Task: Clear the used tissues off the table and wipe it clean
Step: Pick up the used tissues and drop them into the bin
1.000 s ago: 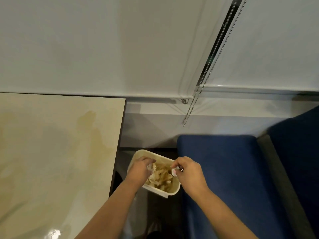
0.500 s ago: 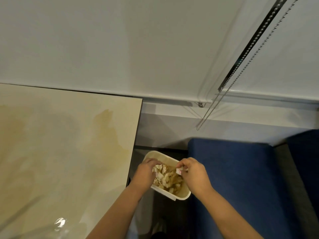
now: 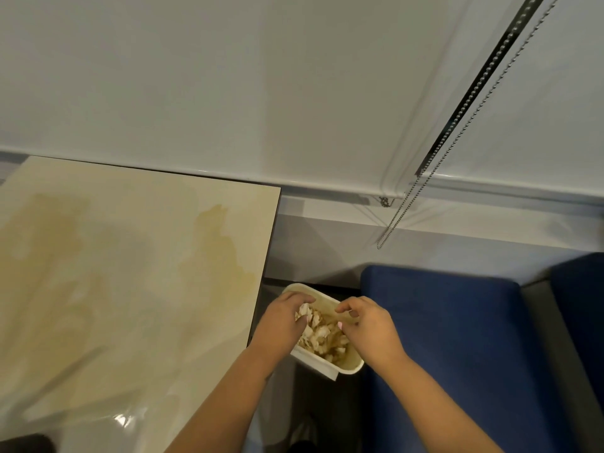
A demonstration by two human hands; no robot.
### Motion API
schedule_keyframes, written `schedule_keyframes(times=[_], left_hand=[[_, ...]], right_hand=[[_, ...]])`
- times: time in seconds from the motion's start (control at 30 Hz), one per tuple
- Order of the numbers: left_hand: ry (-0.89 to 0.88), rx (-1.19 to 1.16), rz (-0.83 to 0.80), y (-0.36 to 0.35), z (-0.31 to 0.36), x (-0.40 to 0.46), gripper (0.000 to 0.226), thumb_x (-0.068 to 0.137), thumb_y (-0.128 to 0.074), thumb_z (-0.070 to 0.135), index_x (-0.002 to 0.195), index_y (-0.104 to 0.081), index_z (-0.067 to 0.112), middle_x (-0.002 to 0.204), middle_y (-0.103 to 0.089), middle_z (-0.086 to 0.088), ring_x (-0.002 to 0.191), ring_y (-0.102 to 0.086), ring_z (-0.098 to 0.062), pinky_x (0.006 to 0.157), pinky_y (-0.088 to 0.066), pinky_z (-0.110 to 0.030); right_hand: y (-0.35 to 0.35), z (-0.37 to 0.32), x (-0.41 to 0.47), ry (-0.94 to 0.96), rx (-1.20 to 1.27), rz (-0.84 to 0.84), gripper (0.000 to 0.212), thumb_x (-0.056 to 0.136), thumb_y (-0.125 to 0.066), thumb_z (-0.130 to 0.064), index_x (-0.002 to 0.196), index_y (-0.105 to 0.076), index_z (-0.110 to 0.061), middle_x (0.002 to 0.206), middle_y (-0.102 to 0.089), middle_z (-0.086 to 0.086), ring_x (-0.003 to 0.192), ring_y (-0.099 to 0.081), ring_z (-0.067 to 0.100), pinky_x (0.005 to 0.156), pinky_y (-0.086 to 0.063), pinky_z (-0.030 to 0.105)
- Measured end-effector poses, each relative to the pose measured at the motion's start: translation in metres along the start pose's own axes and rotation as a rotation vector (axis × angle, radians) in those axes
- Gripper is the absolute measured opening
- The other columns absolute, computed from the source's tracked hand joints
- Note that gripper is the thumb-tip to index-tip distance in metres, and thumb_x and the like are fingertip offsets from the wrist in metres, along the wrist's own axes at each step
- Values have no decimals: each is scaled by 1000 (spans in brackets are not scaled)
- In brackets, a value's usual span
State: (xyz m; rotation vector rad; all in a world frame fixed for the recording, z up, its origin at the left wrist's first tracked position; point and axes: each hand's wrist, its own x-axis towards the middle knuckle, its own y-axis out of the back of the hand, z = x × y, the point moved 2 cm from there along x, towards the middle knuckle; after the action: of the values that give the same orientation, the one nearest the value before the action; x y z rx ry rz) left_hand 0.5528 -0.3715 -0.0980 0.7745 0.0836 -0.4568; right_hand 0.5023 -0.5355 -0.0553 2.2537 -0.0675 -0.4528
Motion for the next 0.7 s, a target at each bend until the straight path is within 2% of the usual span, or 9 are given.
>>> schedule_keyframes(times=[0.17, 0.3, 0.4, 0.53, 0.6, 0.7], left_hand=[[-33, 4, 64, 12, 16, -23, 33, 88, -61, 19, 119, -59, 31, 127, -53, 11, 115, -50, -7, 101, -42, -25], [-73, 17, 126, 23, 23, -51, 32, 87, -62, 19, 117, -60, 31, 123, -54, 12, 112, -50, -6, 95, -36, -15], [-85, 10, 171, 31, 26, -79, 33, 85, -64, 18, 115, -61, 31, 117, -56, 12, 104, -53, -5, 88, -37, -12], [-103, 2, 224, 42, 26, -120, 33, 84, -65, 17, 114, -63, 29, 114, -60, 10, 105, -55, -6, 92, -40, -15], [-92, 14, 253, 48, 25, -145, 33, 84, -64, 16, 116, -63, 27, 116, -60, 10, 107, -55, -5, 92, -36, -9], [-59, 18, 303, 58, 23, -180, 34, 86, -61, 16, 118, -61, 28, 118, -57, 13, 104, -48, 4, 85, -29, 0]], right_hand=[[7, -13, -18, 66, 12, 44, 22, 85, -65, -15, 103, -66, -27, 100, -52, -16, 92, -52, 2, 69, -38, 9], [9, -26, -40, 121, 9, 62, 22, 84, -67, -17, 104, -65, -27, 98, -53, -15, 92, -54, 4, 70, -37, 8], [7, -36, -63, 157, 19, 61, 21, 83, -68, -19, 102, -65, -28, 99, -56, -14, 92, -55, 5, 78, -45, 19], [2, -49, -92, 188, 51, 48, 21, 82, -67, -16, 100, -64, -28, 101, -58, -14, 93, -56, 6, 81, -48, 25], [-3, -58, -110, 218, 55, 47, 20, 83, -66, -16, 101, -65, -26, 99, -59, -13, 93, -57, 8, 82, -48, 25], [-10, -72, -135, 269, 57, 40, 20, 84, -65, -16, 99, -63, -29, 93, -55, -15, 88, -55, 8, 77, -41, 19]])
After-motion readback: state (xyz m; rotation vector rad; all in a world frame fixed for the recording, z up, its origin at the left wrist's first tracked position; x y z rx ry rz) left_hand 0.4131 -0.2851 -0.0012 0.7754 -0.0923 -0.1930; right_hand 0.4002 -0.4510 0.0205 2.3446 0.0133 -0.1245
